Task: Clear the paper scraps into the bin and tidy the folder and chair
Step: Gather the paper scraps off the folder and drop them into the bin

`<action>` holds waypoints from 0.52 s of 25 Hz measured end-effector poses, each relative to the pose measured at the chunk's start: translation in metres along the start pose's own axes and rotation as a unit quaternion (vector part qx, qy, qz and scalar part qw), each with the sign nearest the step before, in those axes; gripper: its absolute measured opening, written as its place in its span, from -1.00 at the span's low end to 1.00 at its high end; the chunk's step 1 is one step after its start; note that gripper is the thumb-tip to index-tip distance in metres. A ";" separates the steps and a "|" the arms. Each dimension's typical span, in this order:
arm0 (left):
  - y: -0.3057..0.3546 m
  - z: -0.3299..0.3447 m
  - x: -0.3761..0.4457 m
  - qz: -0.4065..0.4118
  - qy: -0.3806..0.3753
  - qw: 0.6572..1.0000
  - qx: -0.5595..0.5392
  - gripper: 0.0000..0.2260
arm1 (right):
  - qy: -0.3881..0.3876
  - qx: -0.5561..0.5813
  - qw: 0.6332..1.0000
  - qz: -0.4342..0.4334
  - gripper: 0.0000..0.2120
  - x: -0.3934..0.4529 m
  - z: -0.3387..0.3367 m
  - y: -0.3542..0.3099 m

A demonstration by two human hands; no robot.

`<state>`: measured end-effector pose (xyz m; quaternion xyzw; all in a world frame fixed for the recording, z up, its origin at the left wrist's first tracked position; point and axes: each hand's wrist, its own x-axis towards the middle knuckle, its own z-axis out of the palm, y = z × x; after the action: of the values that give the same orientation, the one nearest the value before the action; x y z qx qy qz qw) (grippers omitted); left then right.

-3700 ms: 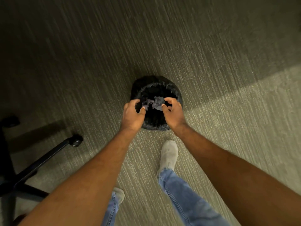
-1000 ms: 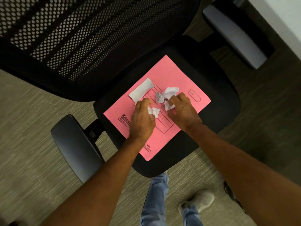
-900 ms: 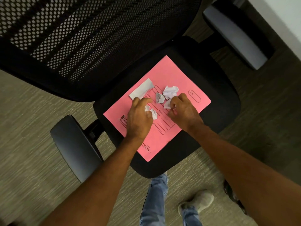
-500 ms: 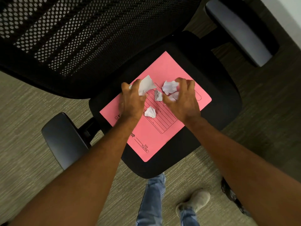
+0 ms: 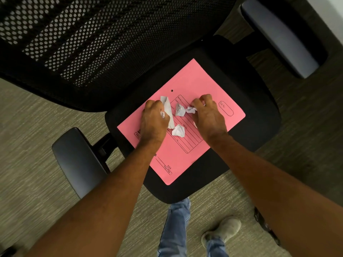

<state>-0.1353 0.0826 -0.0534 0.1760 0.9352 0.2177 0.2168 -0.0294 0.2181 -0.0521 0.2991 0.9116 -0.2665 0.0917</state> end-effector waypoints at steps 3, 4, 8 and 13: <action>0.000 0.001 -0.001 -0.028 0.010 0.999 -0.028 -0.84 | 0.024 0.090 0.995 0.030 -0.73 -0.001 -0.002 0.008; 0.002 0.000 -0.001 -0.036 0.019 0.998 -0.049 -0.82 | 0.036 0.126 0.990 0.049 -0.78 -0.001 -0.001 0.010; 0.010 0.000 -0.013 -0.016 0.042 0.993 -0.106 -0.62 | 0.071 0.278 0.950 0.122 -0.79 0.003 0.002 0.014; 0.010 0.025 -0.047 0.069 0.000 0.998 -0.012 -0.51 | 0.024 0.311 0.944 0.109 -0.72 0.005 0.002 0.013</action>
<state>-0.0816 0.0794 -0.0535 0.2379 0.9181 0.2431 0.2033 -0.0253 0.2286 -0.0611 0.4163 0.7472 -0.5180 0.0009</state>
